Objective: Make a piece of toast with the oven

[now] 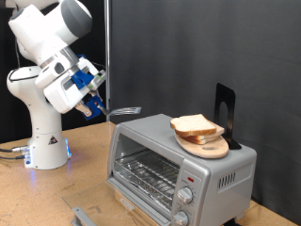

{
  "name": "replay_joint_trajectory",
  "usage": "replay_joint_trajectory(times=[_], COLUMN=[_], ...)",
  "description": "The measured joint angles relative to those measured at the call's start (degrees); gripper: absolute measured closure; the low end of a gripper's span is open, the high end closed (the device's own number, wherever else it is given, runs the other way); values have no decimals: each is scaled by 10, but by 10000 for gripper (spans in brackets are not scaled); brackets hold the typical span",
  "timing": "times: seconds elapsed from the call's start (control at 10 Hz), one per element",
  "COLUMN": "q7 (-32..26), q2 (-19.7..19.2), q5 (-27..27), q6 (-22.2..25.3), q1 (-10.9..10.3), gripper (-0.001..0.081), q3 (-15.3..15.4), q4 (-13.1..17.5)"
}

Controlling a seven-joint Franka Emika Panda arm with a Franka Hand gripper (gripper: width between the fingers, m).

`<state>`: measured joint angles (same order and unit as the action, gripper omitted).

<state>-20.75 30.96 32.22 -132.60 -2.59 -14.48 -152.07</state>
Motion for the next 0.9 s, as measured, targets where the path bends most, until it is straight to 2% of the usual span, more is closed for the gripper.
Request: replay_joint_trajectory(times=[0.1, 0.3, 0.9], q7=[27, 66, 77], q2=[-7, -30, -87], q5=[-29, -54, -46], q6=[5, 2, -27], q1=[5, 7, -2], gripper=[443, 443, 443], q3=[10, 27, 51], q4=[1, 8, 34])
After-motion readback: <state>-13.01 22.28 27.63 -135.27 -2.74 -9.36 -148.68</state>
